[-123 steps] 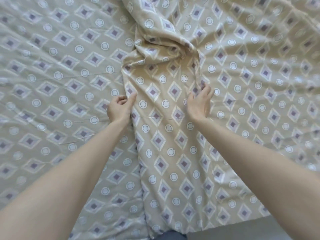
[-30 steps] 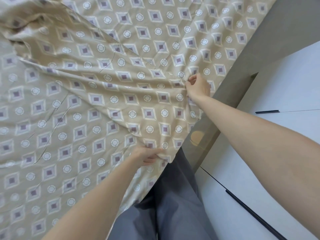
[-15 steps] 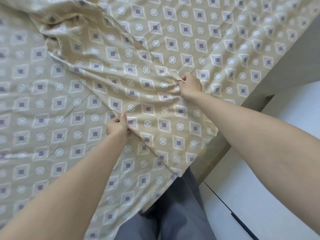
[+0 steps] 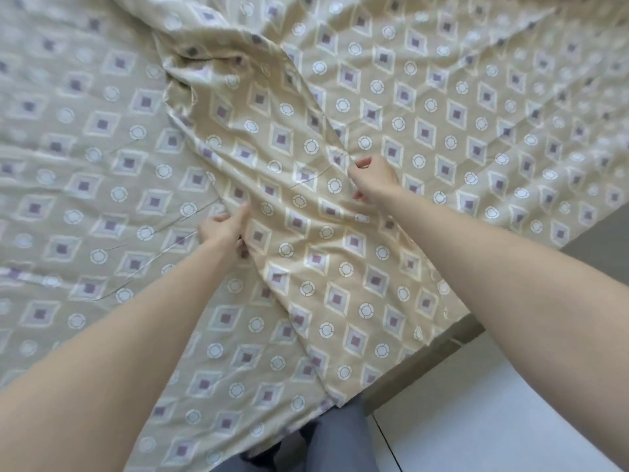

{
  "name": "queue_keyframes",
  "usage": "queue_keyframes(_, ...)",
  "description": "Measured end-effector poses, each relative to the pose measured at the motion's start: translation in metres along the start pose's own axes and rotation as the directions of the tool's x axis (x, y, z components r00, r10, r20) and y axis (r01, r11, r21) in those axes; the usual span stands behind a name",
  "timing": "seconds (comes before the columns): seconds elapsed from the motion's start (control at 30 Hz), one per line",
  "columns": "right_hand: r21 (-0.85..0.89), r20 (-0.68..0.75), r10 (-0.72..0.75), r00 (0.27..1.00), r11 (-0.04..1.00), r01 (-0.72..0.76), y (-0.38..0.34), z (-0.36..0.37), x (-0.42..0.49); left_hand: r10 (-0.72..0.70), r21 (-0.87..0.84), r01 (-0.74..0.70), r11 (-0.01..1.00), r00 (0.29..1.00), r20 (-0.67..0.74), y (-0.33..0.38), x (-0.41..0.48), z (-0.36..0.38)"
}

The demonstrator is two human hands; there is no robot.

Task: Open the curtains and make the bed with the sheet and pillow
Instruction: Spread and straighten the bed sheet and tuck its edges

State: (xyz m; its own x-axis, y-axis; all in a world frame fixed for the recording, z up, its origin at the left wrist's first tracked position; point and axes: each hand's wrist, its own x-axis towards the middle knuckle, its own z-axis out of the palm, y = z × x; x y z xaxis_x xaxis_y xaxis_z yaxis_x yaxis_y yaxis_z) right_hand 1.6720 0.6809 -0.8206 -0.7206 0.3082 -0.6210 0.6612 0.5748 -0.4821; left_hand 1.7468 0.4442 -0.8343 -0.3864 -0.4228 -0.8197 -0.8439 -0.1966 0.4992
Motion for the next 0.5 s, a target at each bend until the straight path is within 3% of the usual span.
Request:
queue_keyframes(0.13,-0.008,0.094,-0.062,0.994,0.998,0.063,-0.038,0.010,0.023,0.101,-0.051,-0.105,0.993,0.992,-0.074,0.037,0.021,0.005)
queue_keyframes(0.3,0.058,0.207,-0.153,0.966,0.988,0.144,-0.079,0.022,0.046,0.069,-0.158,-0.090,0.983,0.988,-0.136,0.070,0.043,0.006)
queue_keyframes(0.5,0.341,0.107,-0.111,0.988,0.938,0.069,-0.117,0.015,0.077,-0.017,-0.387,-0.078,0.919,0.971,-0.236,0.089,0.068,0.000)
